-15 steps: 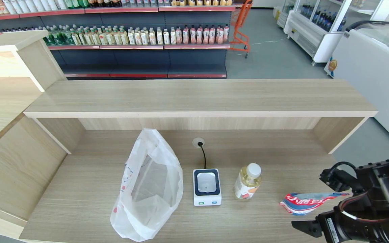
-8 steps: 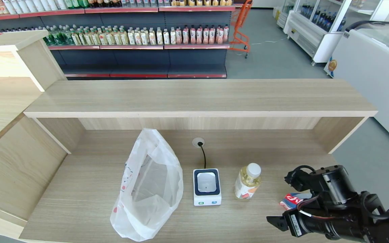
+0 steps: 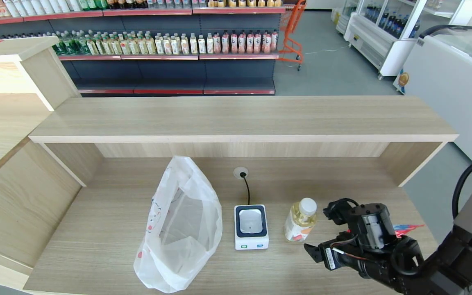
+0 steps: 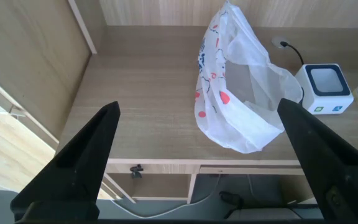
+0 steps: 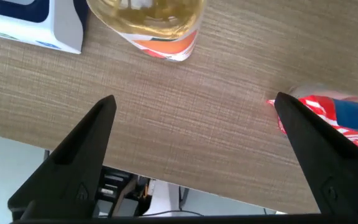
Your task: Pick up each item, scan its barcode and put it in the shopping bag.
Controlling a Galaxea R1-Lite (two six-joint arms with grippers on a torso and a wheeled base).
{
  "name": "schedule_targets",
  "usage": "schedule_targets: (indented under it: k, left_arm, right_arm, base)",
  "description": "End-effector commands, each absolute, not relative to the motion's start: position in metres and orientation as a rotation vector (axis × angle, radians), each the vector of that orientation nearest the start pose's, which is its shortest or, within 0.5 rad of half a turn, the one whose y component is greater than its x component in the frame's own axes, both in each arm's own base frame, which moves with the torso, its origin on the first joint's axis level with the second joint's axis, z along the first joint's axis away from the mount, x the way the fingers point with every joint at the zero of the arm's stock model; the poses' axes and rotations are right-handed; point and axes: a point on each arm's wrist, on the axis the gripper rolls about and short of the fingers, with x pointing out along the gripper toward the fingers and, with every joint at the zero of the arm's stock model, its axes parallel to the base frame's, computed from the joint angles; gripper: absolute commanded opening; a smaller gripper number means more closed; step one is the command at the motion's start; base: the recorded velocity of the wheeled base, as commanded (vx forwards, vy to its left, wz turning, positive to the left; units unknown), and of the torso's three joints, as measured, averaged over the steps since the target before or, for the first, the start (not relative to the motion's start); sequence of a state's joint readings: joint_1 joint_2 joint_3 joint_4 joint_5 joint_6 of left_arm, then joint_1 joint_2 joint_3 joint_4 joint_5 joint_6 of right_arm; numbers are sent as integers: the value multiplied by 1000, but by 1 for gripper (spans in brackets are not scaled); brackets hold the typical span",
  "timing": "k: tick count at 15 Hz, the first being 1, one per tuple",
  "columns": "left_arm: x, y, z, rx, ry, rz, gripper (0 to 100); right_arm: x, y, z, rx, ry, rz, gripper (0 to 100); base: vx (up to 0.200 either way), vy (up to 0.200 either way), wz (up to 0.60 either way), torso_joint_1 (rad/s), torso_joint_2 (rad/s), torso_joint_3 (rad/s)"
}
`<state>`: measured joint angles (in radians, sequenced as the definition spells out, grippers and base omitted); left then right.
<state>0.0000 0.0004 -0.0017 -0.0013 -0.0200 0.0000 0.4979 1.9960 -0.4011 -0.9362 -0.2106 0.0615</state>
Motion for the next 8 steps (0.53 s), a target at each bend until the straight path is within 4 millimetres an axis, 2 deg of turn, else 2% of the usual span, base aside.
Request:
schedule_targets:
  k: [1, 5, 8]
  left_arm:
    - [-23, 0, 76, 0, -3, -20, 100]
    - [-23, 0, 76, 0, -3, -20, 100]
    - [-23, 0, 76, 0, -3, -20, 100]
  right_arm:
    - [247, 132, 19, -184, 652, 263, 100]
    - [267, 147, 13, -165, 552, 239, 100]
    - [283, 168, 11, -141, 472, 254, 100]
  base:
    - [0, 0, 0, 0, 0, 0]
    - [0, 0, 0, 0, 0, 0]
    - [0, 0, 0, 0, 0, 0]
